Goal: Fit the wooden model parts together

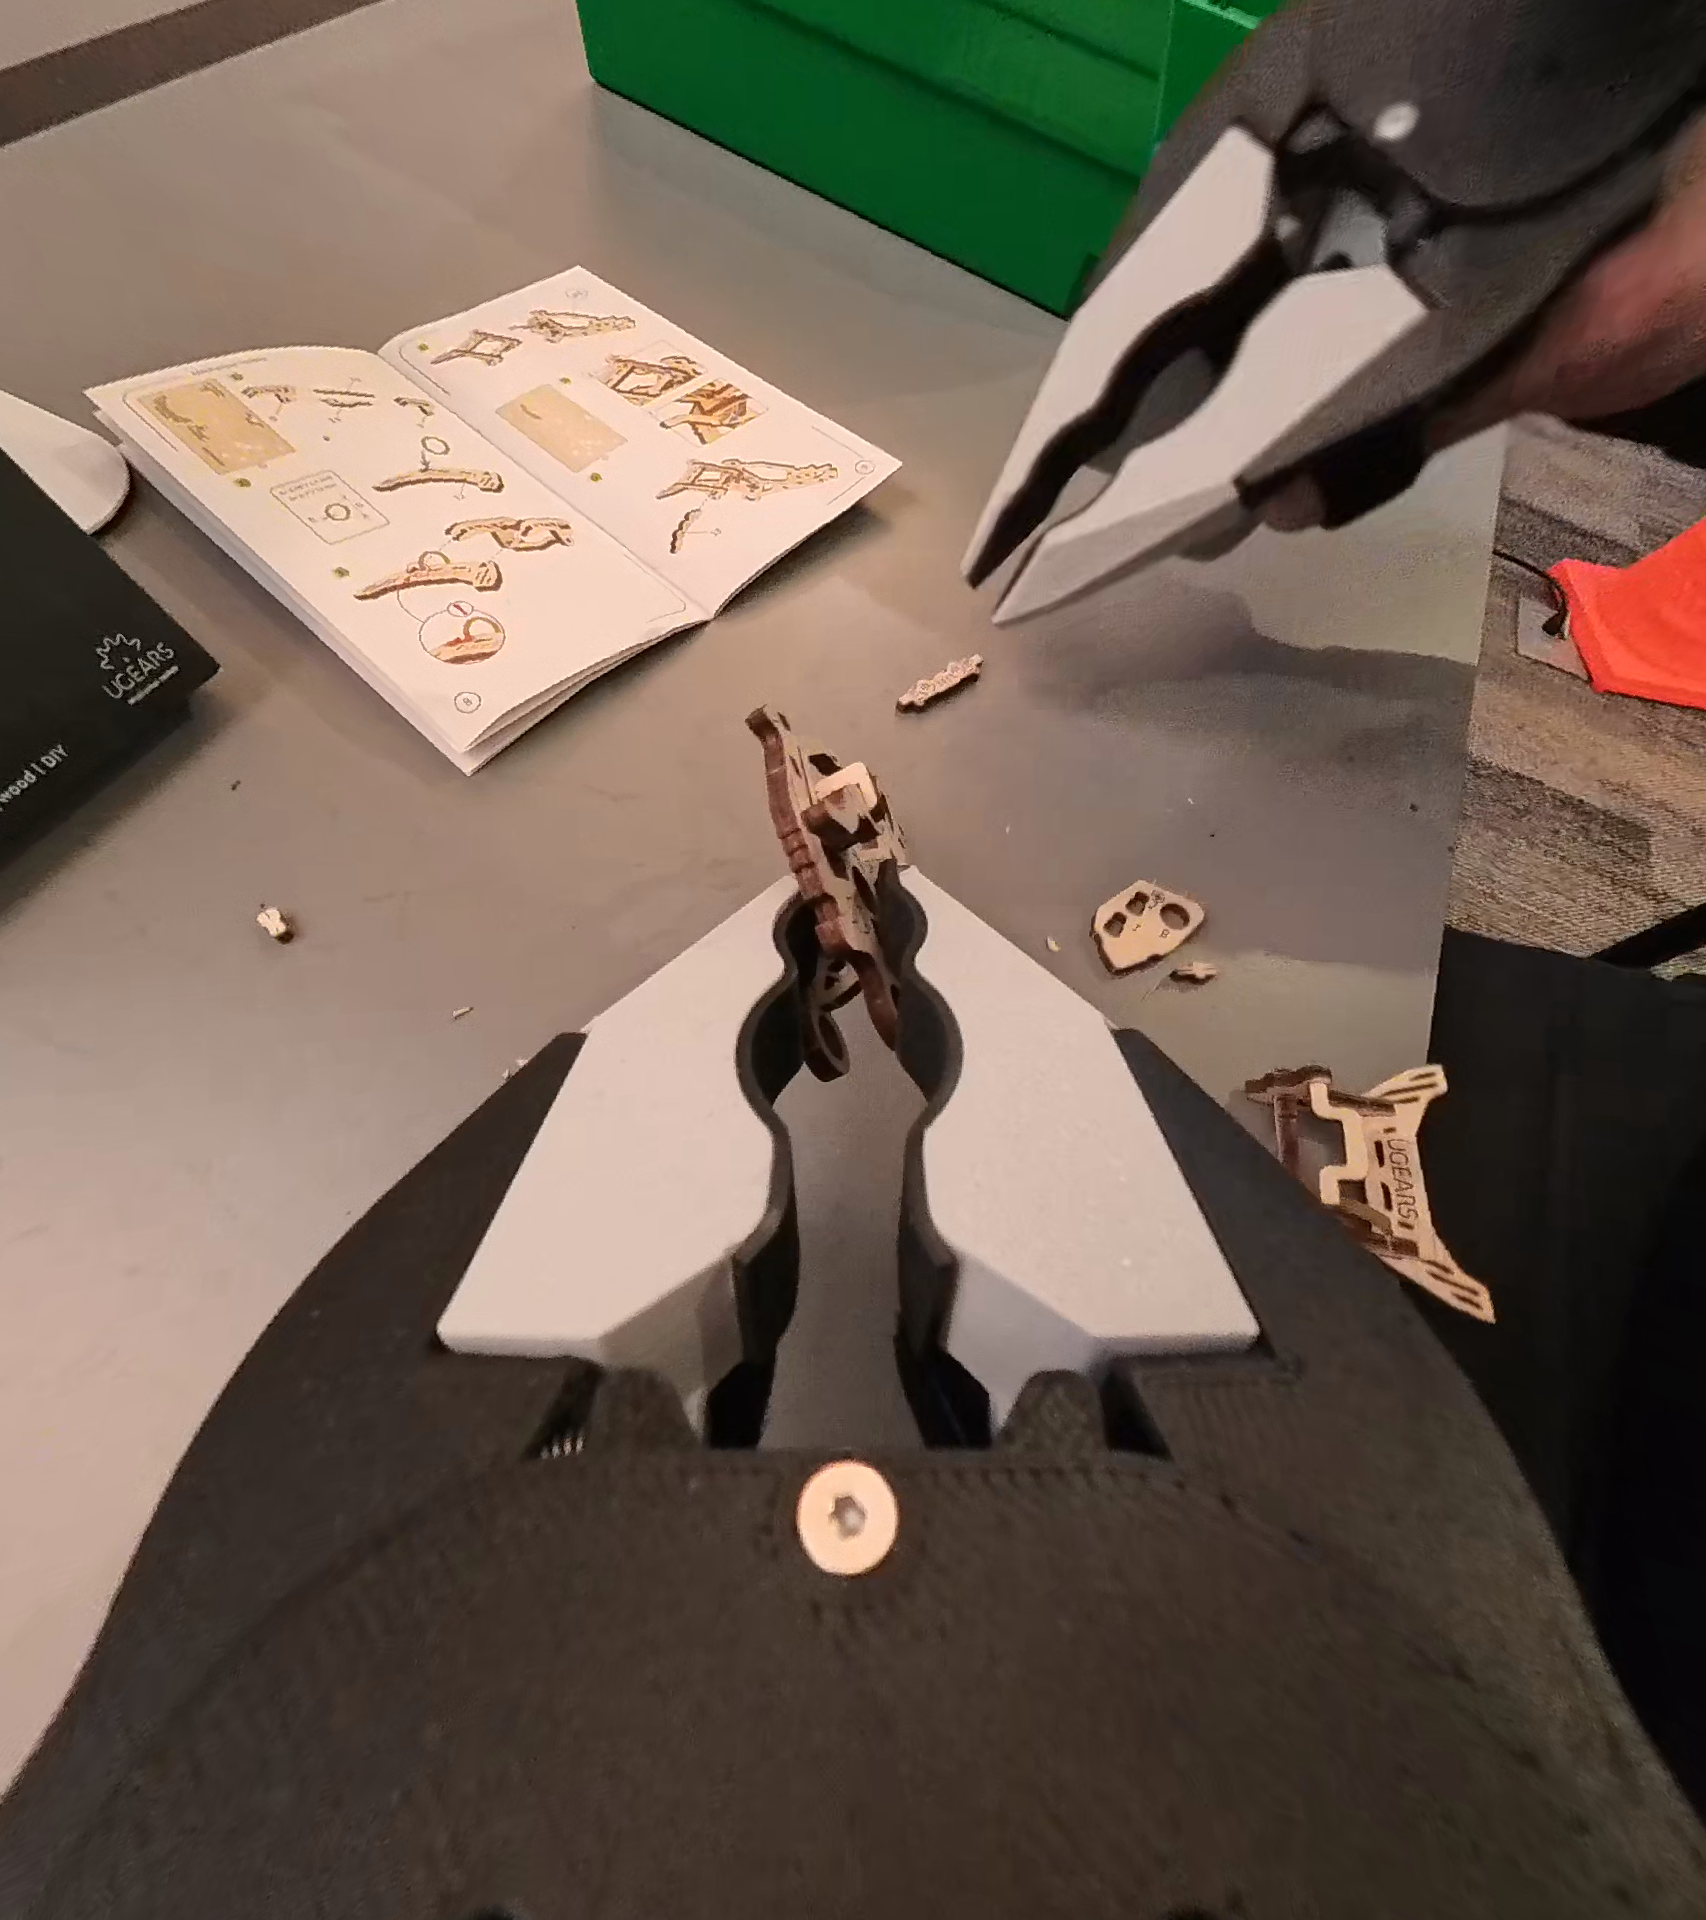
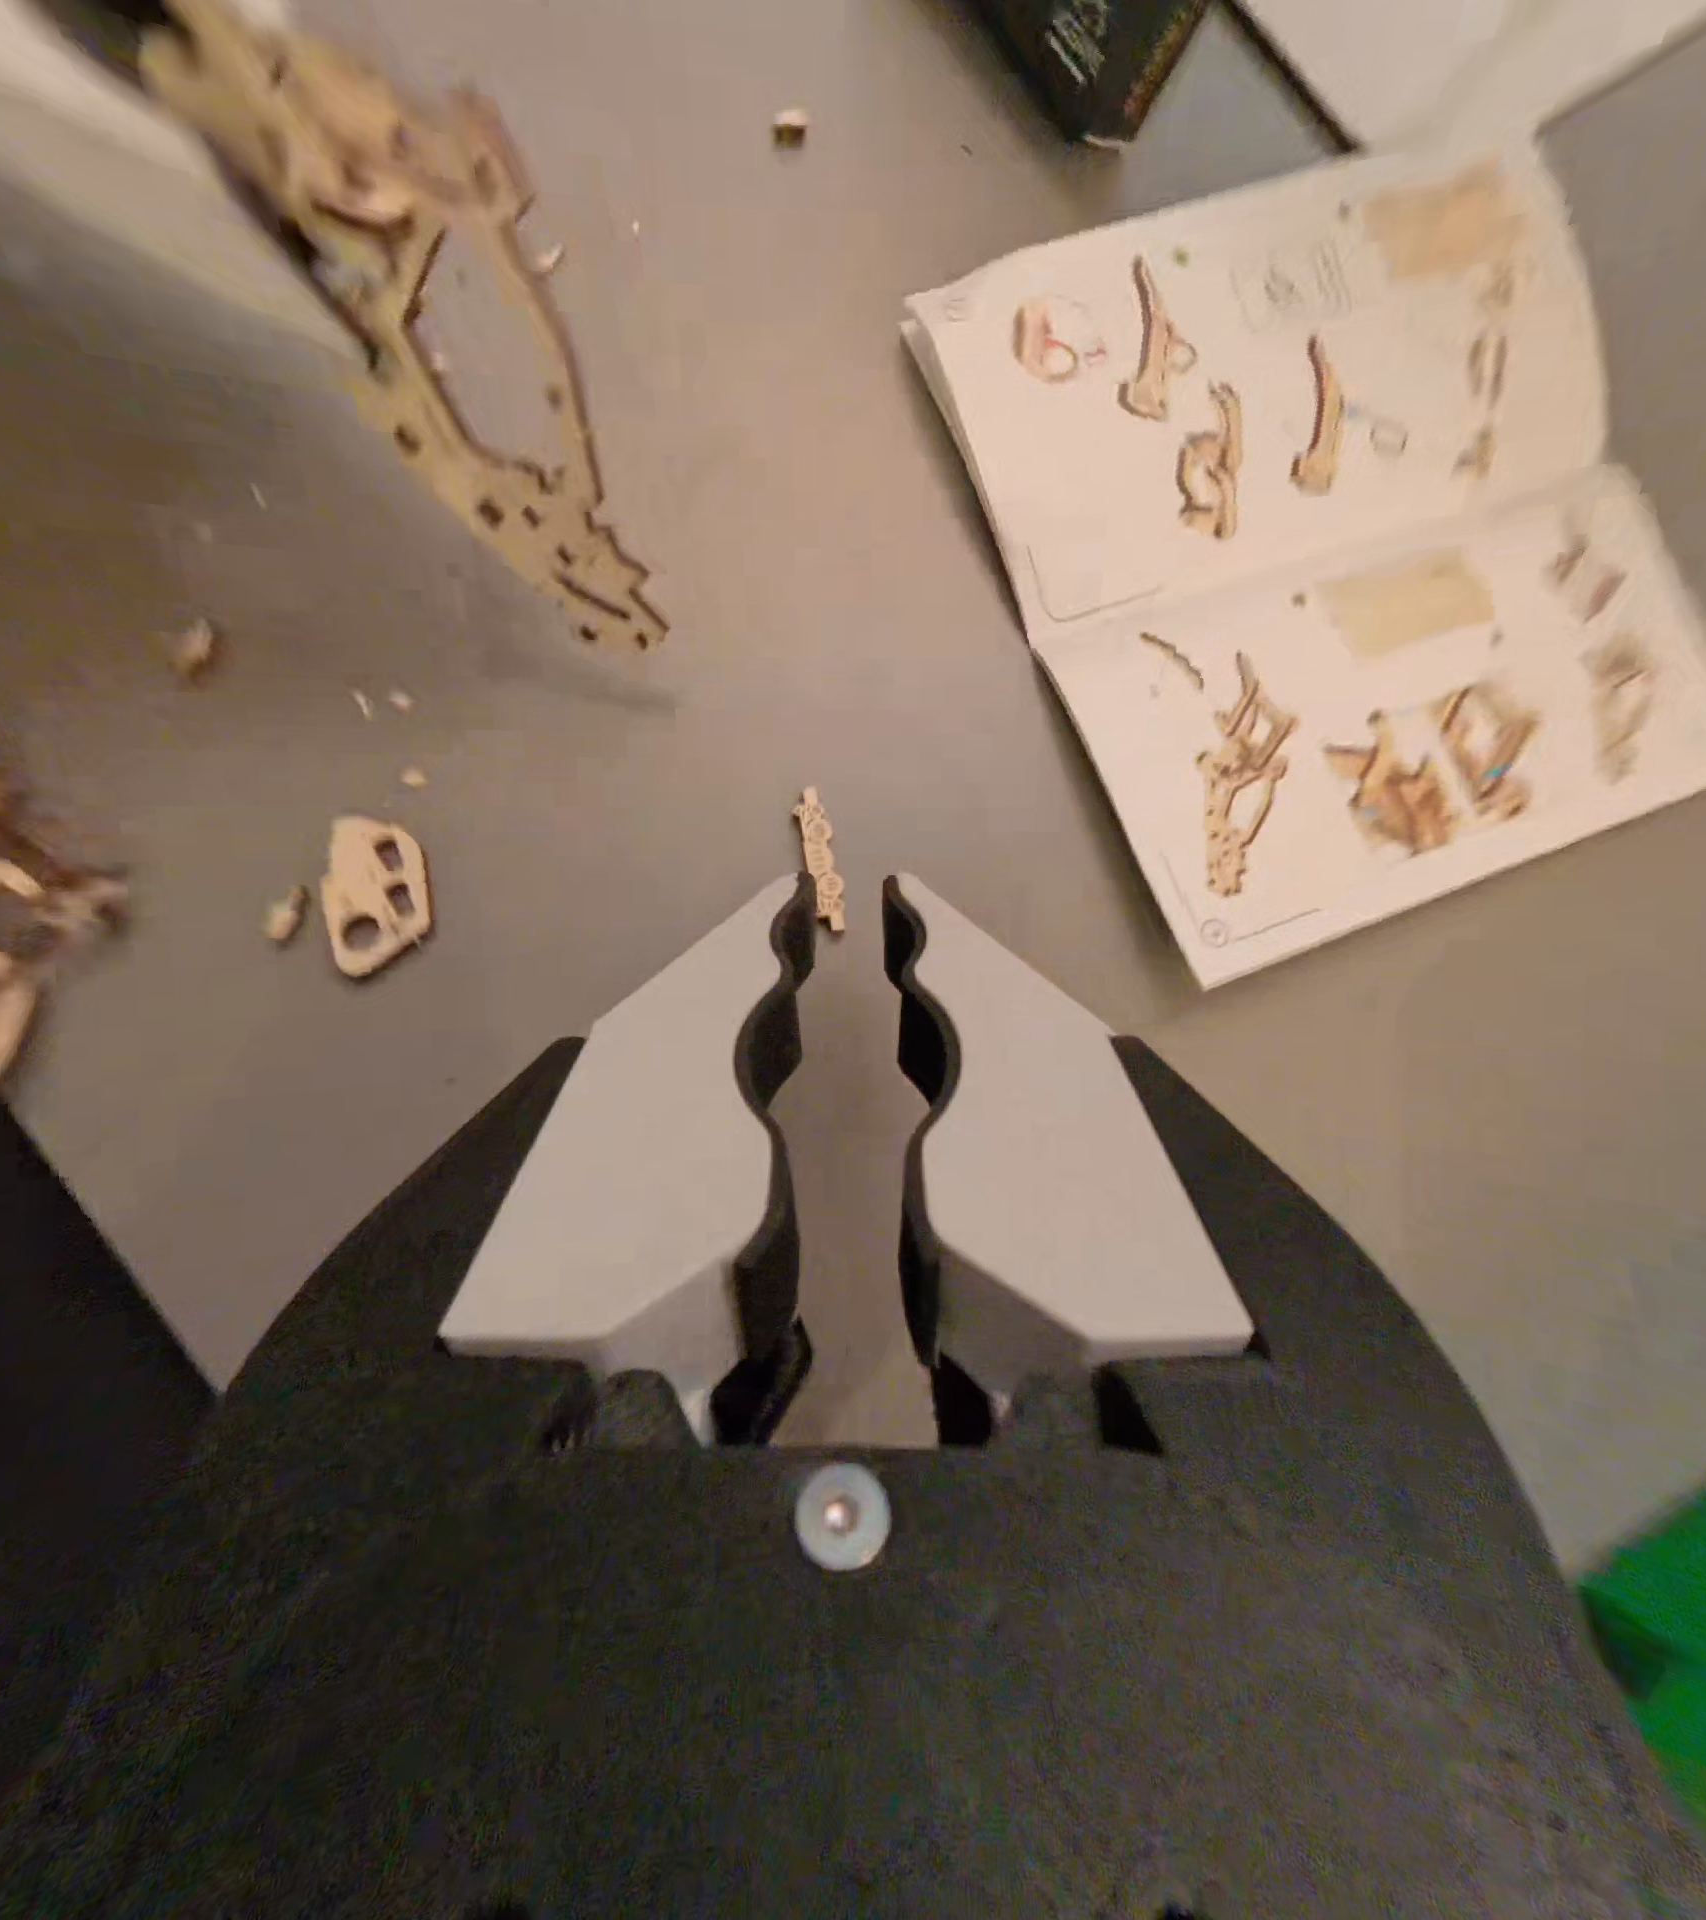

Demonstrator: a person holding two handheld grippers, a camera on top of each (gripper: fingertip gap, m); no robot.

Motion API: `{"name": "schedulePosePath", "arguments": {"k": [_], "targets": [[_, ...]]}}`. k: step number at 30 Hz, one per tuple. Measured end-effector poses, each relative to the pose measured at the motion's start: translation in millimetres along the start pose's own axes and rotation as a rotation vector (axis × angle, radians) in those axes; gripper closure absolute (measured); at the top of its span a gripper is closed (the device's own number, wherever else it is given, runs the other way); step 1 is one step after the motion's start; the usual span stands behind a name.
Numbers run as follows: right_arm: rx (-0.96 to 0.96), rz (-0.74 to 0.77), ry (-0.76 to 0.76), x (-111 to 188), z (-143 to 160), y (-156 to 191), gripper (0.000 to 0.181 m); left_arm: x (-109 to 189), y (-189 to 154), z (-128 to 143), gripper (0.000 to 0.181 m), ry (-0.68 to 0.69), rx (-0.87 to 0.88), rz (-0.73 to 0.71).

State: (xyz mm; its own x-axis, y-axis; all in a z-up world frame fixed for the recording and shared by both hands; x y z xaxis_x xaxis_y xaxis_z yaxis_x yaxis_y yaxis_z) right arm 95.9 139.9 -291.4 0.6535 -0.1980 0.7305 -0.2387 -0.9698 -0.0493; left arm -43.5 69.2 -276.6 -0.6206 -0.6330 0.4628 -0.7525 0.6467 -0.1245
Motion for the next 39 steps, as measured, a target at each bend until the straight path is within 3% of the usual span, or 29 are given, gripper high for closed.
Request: {"name": "schedulePosePath", "arguments": {"k": [2,7,12,16,20,24,29,33,39], "targets": [[-0.103,-0.08,0.004,-6.9,2.3,-4.0,0.172,0.0,-0.5,-0.4,0.172,-0.001,-0.002,0.0],[-0.14,-0.154,0.039,-20.7,10.3,-4.3,0.177,1.1,1.8,-0.3,0.172,-0.002,0.001,-0.006],[-0.086,-0.125,0.022,-21.1,9.6,-1.4,0.18,-0.6,2.8,1.8,0.172,0.0,0.01,0.0],[0.108,-0.003,0.016,-18.7,9.4,4.6,0.18,-1.5,2.9,2.7,0.172,0.0,0.016,0.001],[0.621,0.269,0.069,-15.7,9.8,14.7,0.179,-2.4,3.0,2.1,0.172,-0.003,0.019,-0.002],[0.831,0.372,0.081,-17.7,15.5,30.1,0.179,-3.5,0.9,1.6,0.172,-0.002,0.014,0.002],[0.783,0.275,0.081,-11.4,17.9,38.5,0.178,-3.6,-1.6,0.4,0.173,-0.002,0.004,0.003],[0.571,0.166,0.031,-6.7,11.7,30.9,0.17,-2.9,-2.1,-1.1,0.173,-0.003,-0.001,0.003],[0.68,0.072,0.007,-15.1,9.7,21.9,0.167,-2.8,-2.3,-1.0,0.172,-0.002,-0.004,0.003]]}}
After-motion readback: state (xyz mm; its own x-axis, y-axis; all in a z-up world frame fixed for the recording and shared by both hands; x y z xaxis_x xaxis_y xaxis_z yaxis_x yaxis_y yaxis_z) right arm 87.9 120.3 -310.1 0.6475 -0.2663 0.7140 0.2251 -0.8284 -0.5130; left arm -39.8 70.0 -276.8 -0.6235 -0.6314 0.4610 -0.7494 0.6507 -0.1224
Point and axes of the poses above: each gripper's, where its closed fingertips meet, x back along the fingers, z out of its underside, y = z × x across the jaws, the point moved 4 cm from there along x, back along the fingers, and after that the axes turned 3 degrees about -y, right-handed, at the moved point
